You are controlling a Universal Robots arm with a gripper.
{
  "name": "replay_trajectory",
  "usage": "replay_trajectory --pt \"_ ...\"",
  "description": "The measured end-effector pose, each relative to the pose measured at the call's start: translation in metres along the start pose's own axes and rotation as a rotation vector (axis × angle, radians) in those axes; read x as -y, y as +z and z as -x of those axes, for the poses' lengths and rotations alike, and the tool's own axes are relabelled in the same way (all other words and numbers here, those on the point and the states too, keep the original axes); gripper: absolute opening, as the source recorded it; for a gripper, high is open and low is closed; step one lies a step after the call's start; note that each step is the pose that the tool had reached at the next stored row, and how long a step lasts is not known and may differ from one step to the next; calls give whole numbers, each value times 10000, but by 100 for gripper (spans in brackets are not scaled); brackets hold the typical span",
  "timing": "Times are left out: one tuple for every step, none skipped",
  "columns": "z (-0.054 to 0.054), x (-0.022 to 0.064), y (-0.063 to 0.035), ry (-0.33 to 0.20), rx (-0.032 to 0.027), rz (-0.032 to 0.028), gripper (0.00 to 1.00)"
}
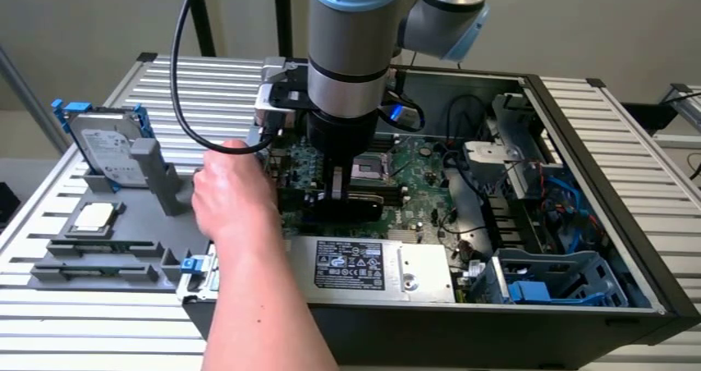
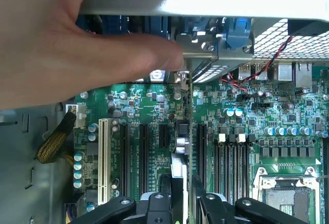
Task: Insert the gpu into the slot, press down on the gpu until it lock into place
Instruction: 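Insert the gpu into the slot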
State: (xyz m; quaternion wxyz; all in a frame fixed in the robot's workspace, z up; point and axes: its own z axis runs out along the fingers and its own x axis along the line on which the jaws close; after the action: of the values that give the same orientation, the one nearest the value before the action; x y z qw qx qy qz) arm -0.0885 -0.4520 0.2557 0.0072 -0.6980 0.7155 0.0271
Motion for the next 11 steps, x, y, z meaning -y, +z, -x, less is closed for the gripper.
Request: replay_trajectory --pt "0 0 0 0 0 0 26" --pt "0 0 0 0 0 0 26" --pt "0 0 0 0 0 0 26" --pt "0 0 0 0 0 0 26" --pt "0 0 -1 0 0 0 26" --pt "0 0 -6 1 -3 1 26" --pt "0 -1 -12 1 -4 1 26" --pt "0 -1 -18 0 -2 1 26" --pt "1 -1 -22 1 -1 0 26" --pt "1 -1 -24 0 0 0 26" --pt "1 -1 -24 0 0 -1 26"
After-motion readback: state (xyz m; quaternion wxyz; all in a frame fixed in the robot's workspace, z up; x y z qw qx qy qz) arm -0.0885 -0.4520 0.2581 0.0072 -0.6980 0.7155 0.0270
